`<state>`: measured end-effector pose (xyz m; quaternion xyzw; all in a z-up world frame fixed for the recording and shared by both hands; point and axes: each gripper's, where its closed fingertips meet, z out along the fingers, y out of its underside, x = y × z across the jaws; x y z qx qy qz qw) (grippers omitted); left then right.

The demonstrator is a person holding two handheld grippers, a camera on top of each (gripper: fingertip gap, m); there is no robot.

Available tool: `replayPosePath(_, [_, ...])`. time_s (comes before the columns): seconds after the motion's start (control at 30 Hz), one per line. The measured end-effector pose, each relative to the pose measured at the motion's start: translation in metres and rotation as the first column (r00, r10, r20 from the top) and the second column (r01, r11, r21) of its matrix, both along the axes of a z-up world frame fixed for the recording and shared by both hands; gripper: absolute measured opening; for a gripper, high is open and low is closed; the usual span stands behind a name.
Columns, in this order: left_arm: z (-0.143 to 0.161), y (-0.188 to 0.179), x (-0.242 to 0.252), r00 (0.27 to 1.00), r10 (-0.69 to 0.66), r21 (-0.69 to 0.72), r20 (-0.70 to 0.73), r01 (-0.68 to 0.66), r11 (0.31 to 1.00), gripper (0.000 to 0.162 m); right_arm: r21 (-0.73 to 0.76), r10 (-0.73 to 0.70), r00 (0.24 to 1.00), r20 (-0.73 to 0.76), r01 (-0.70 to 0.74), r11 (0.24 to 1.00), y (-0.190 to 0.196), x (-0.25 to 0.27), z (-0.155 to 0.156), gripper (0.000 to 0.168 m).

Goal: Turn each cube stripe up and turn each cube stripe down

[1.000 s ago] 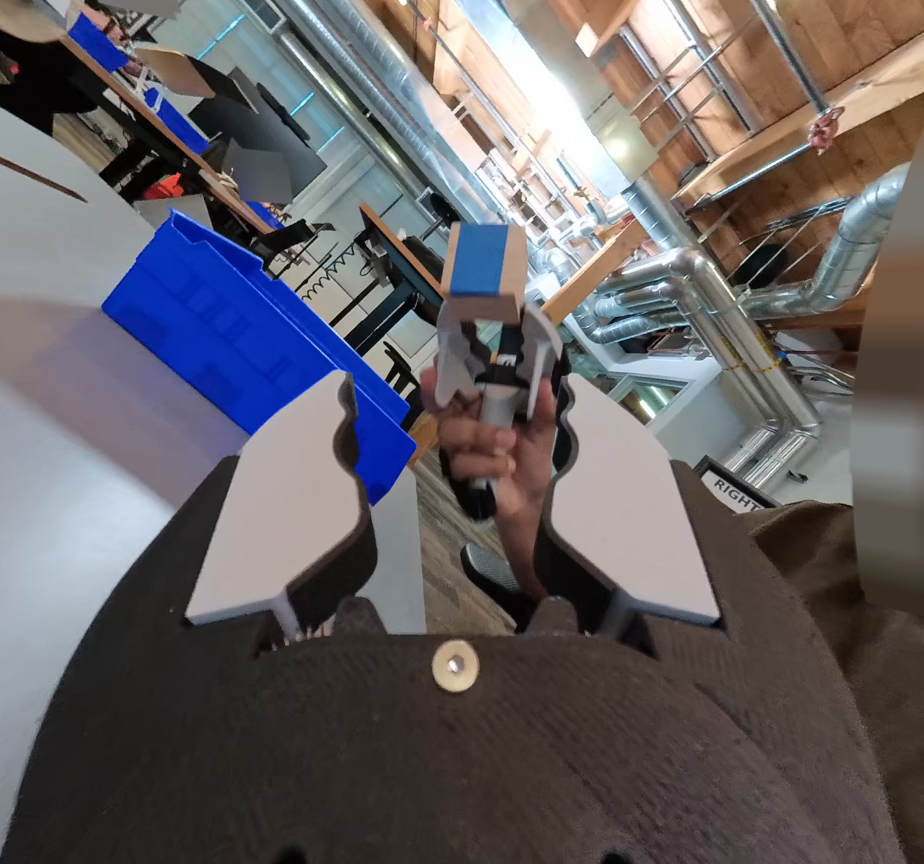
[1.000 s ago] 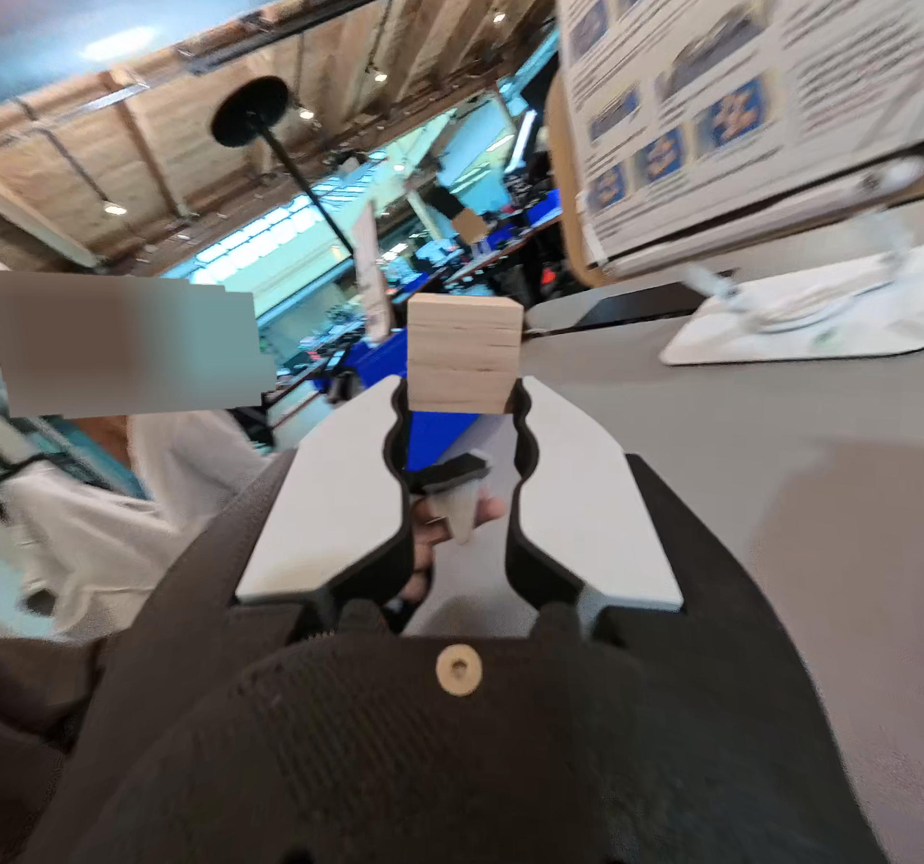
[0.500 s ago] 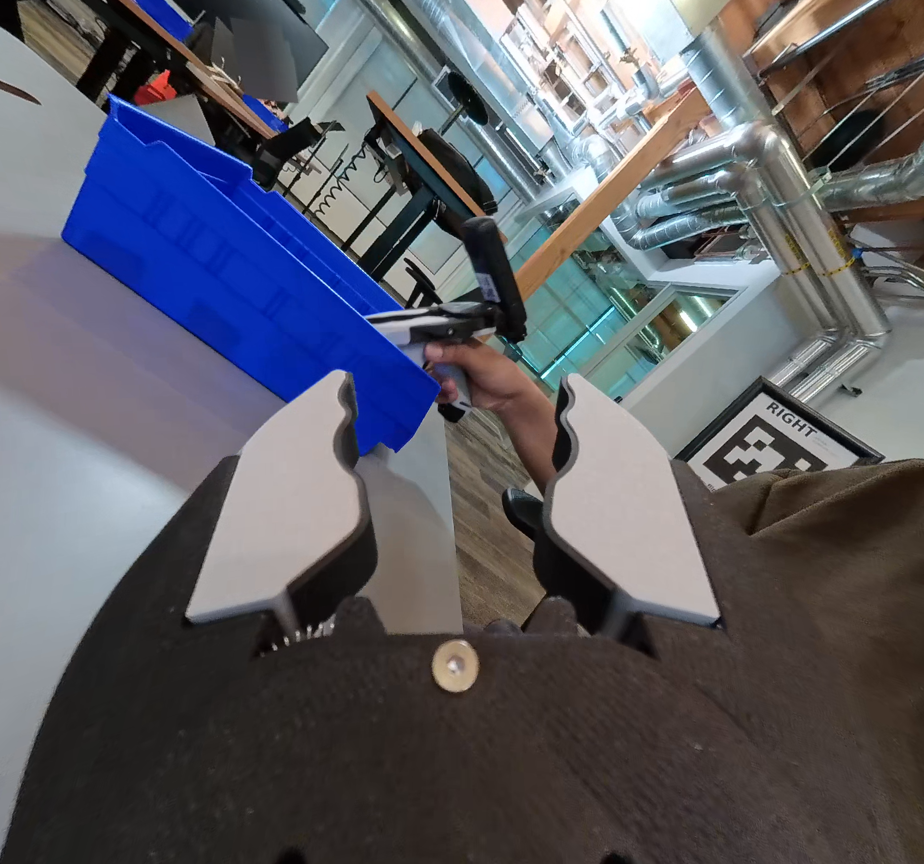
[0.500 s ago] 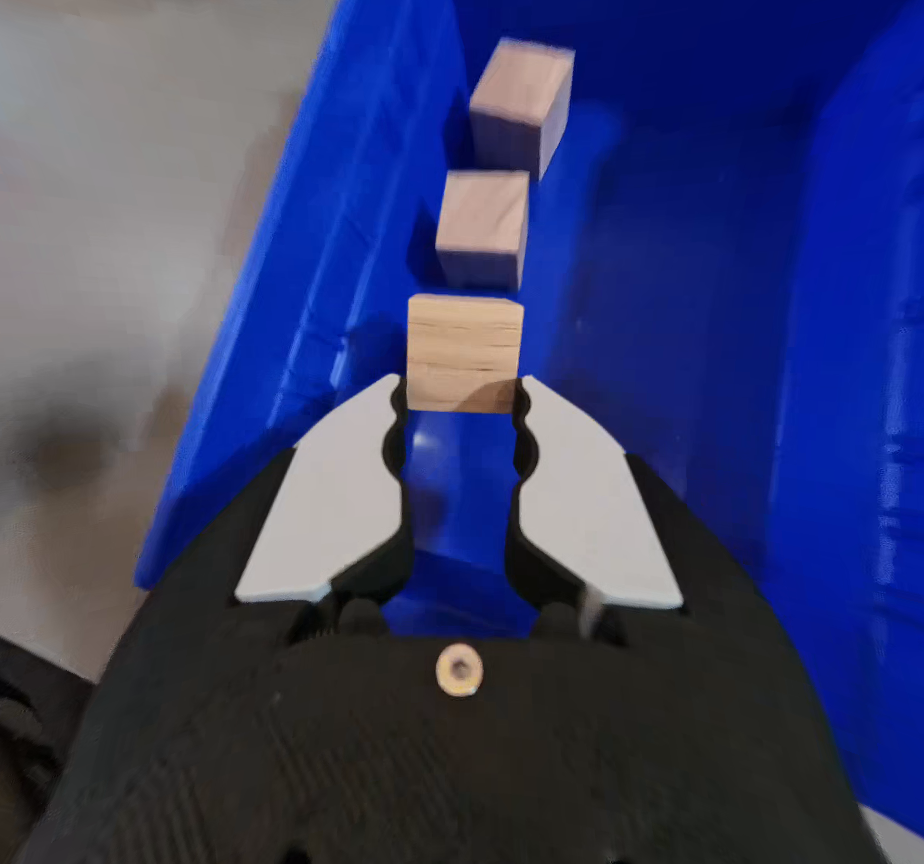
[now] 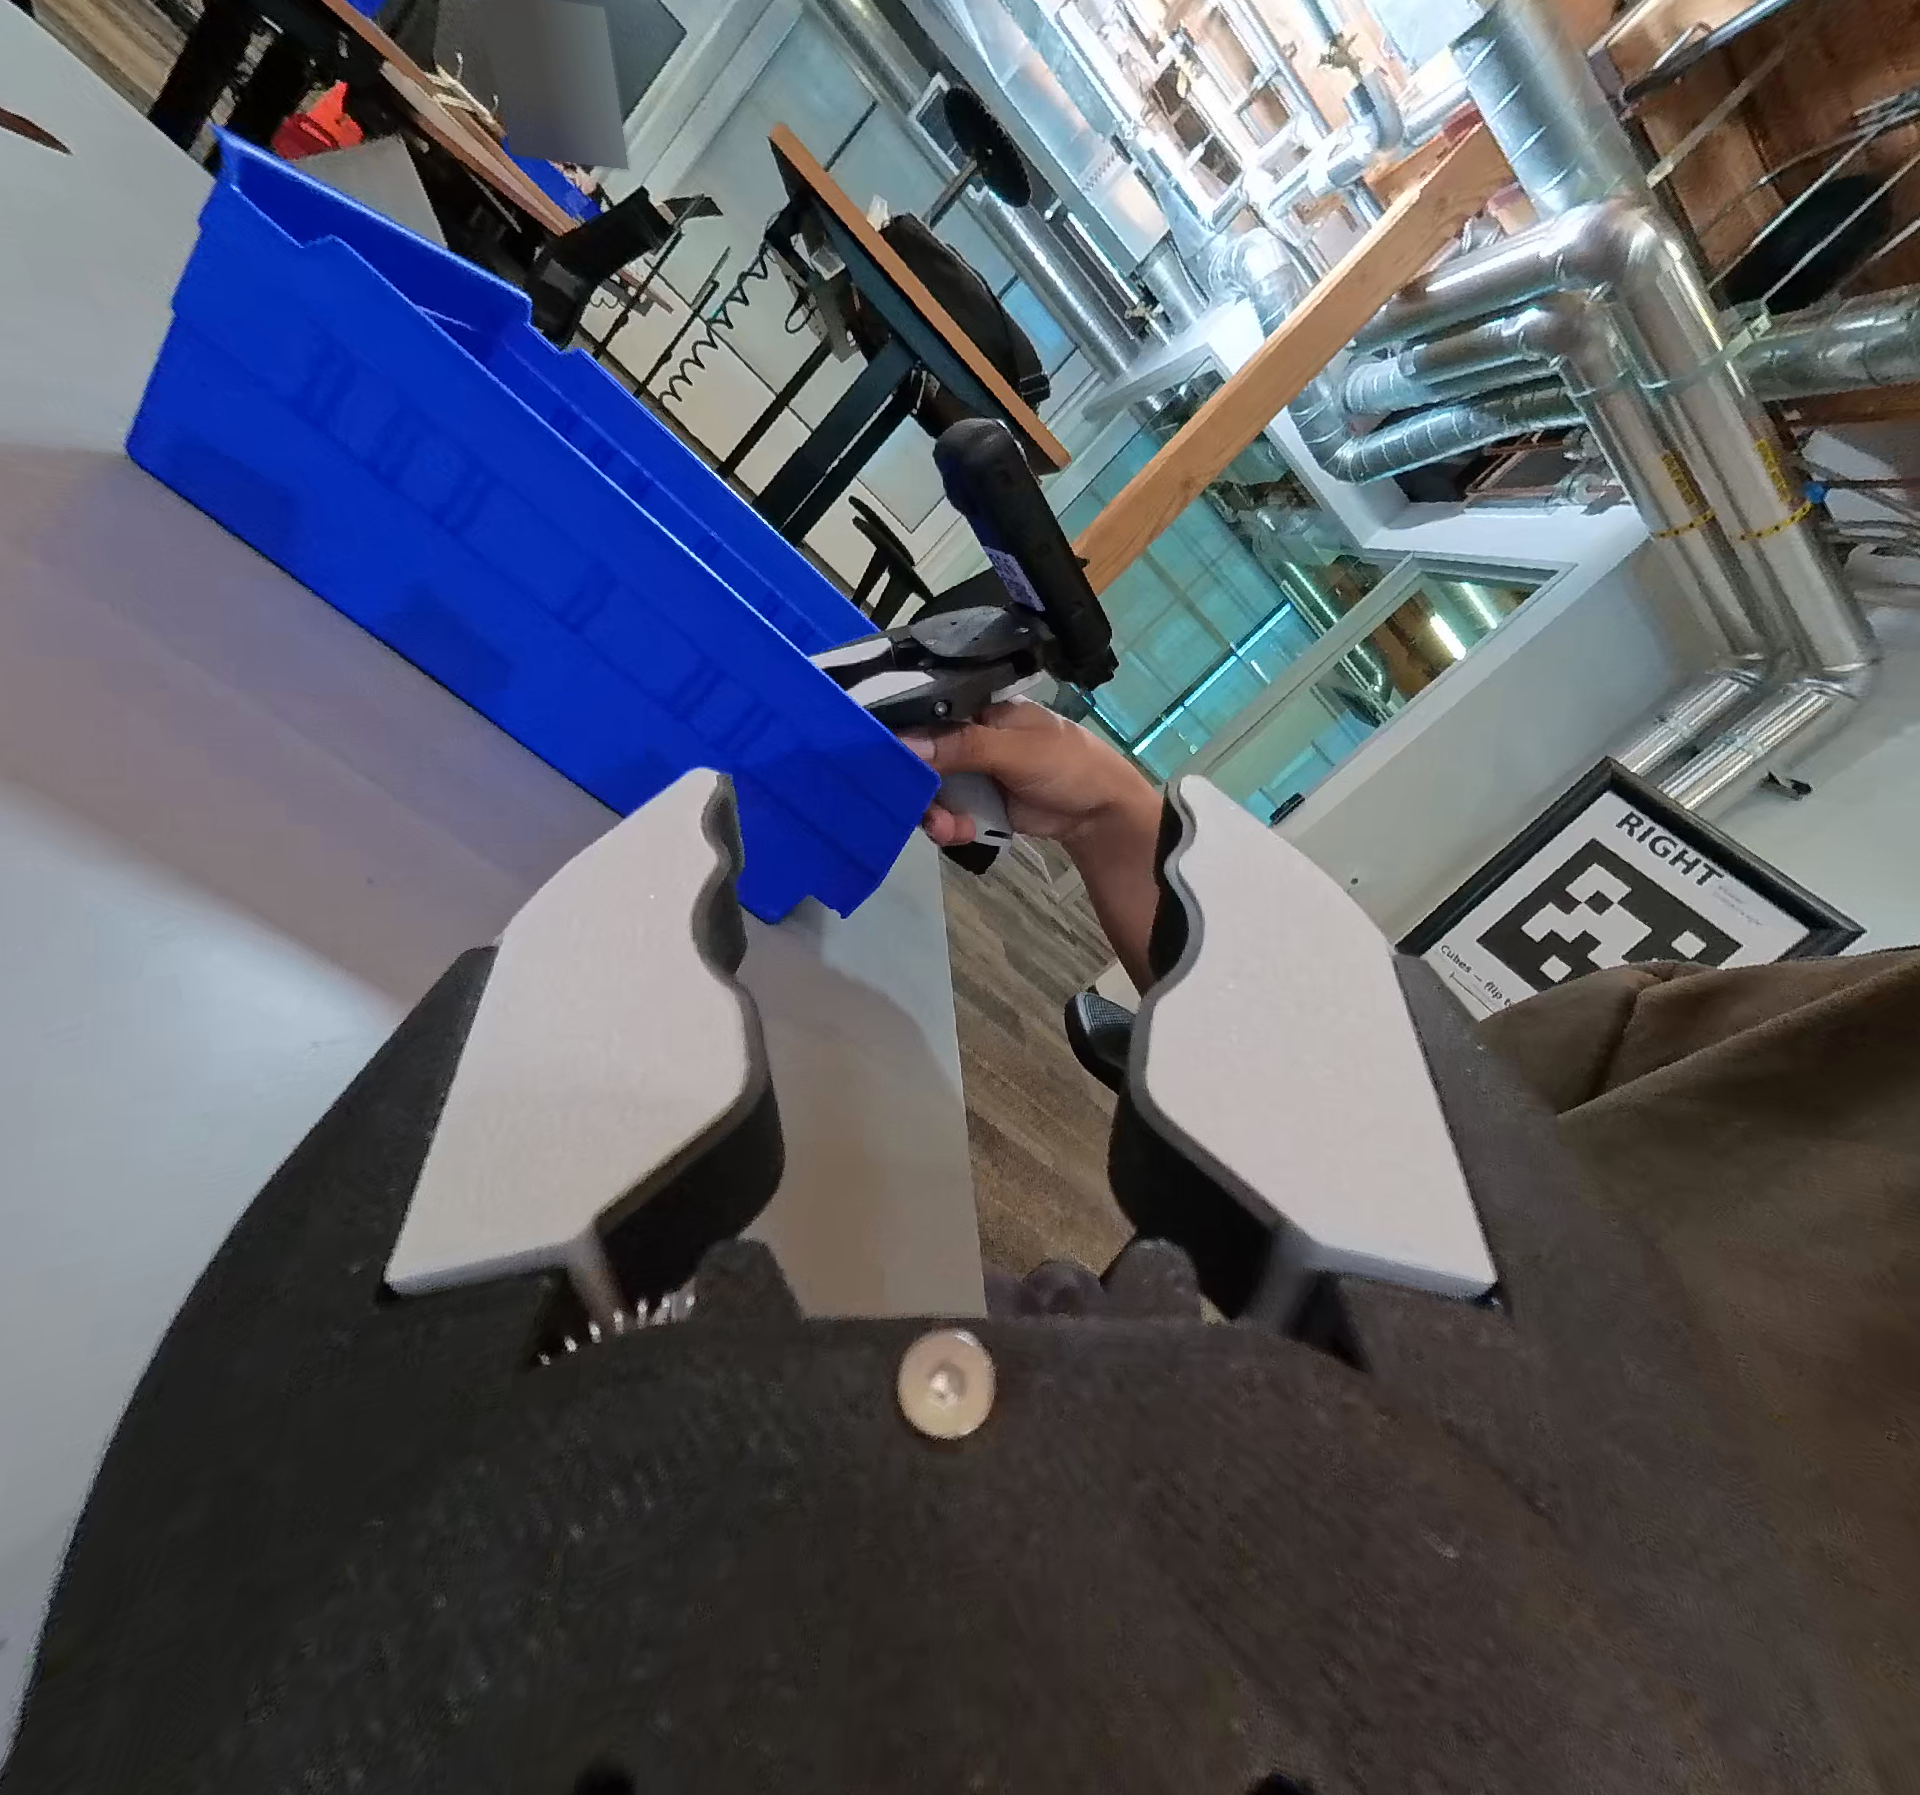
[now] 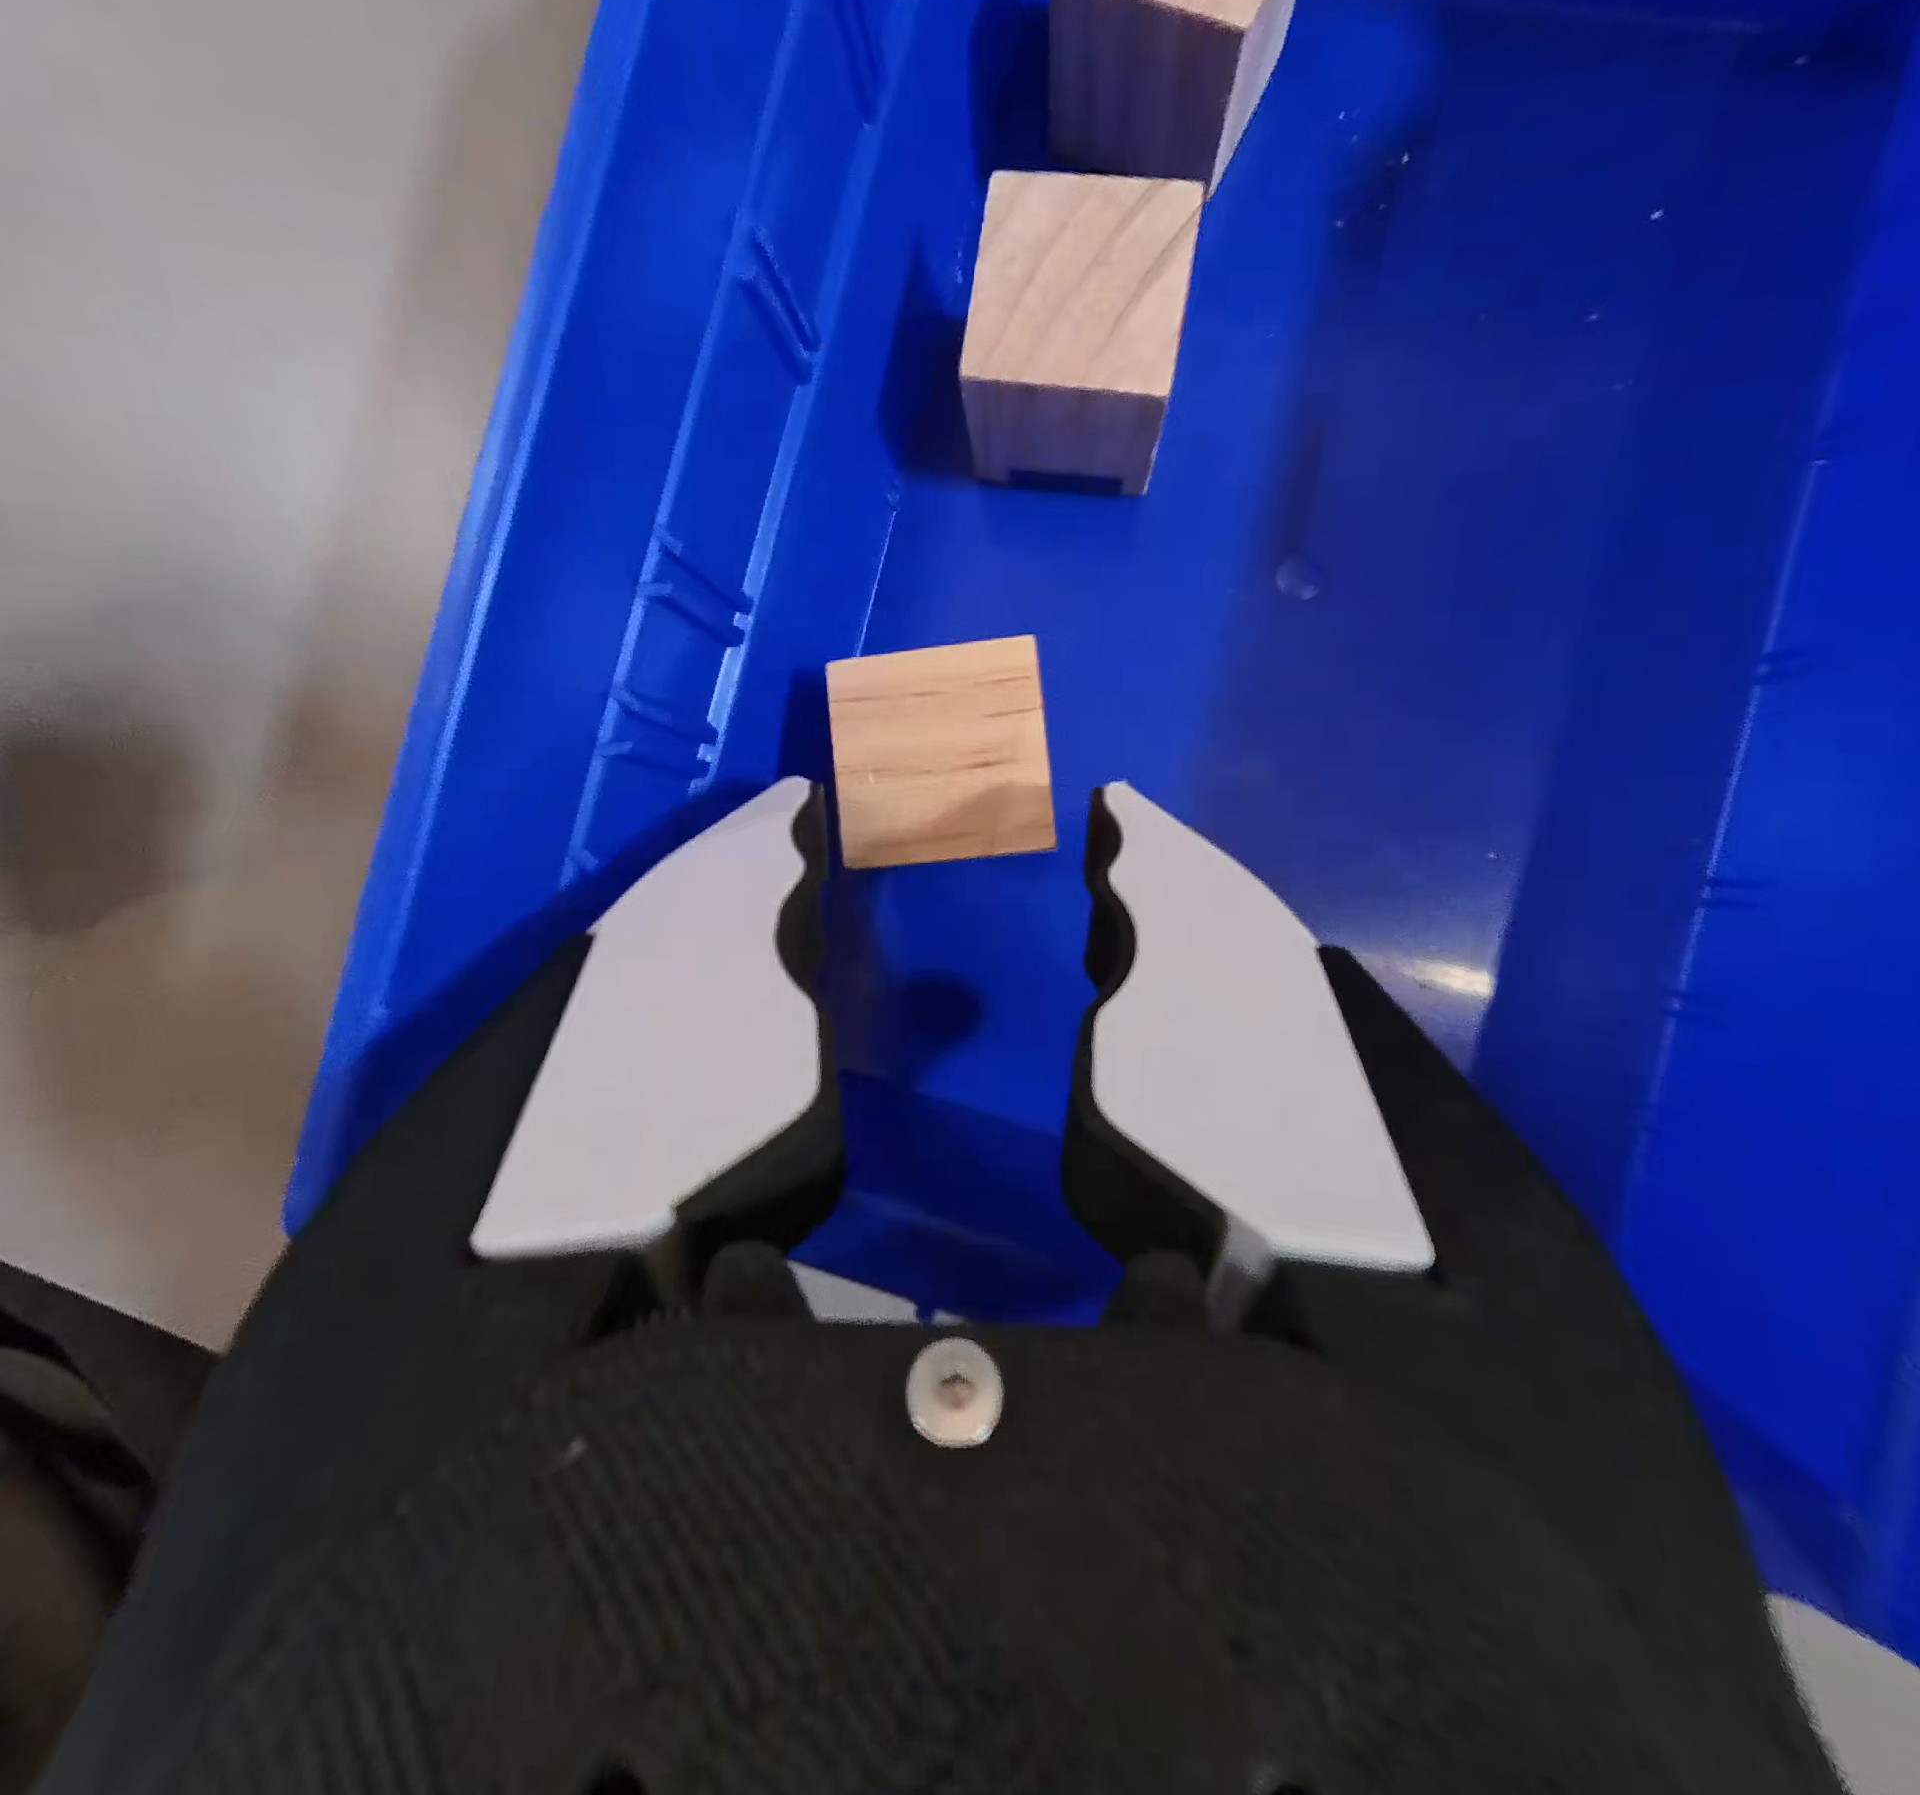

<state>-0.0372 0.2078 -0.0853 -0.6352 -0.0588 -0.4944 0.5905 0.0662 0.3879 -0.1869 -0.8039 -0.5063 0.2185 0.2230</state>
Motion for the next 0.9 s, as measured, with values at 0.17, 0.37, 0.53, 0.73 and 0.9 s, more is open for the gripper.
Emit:
replayPosePath(0.17, [0.002, -0.001, -0.011, 0.999, 0.036, 0.005, 0.014, -0.036, 0.999, 0.077, 0.039, -0.053, 0.992, -0.111, 0.057, 0.998, 0.018, 0.005, 0.032, 0.046])
replayPosePath(0.37, [0.015, -0.004, -0.039, 0.984, 0.151, 0.038, -0.092, -0.148, 0.988, 0.077, 0.04, -0.018, 0.86, -0.51, 0.045, 0.998, 0.004, -0.013, 0.121, 0.041])
replayPosePath(0.53, [0.071, -0.03, -0.11, 0.897, 0.376, 0.163, -0.233, -0.345, 0.924, 0.08, 0.064, 0.143, 0.72, -0.679, -0.136, 0.989, -0.067, -0.035, 0.172, 0.041])
replayPosePath(0.73, [0.095, -0.098, -0.282, 0.585, 0.677, -0.032, -0.446, -0.766, 0.642, 0.082, -0.029, 0.224, 0.674, -0.704, -0.343, 0.939, -0.167, -0.047, 0.151, 0.041])
replayPosePath(0.9, [0.048, -0.211, -0.415, 0.222, 0.707, -0.136, -0.672, -0.975, 0.177, 0.081, -0.155, 0.147, 0.726, -0.672, -0.332, 0.93, -0.192, -0.044, 0.109, 0.039])
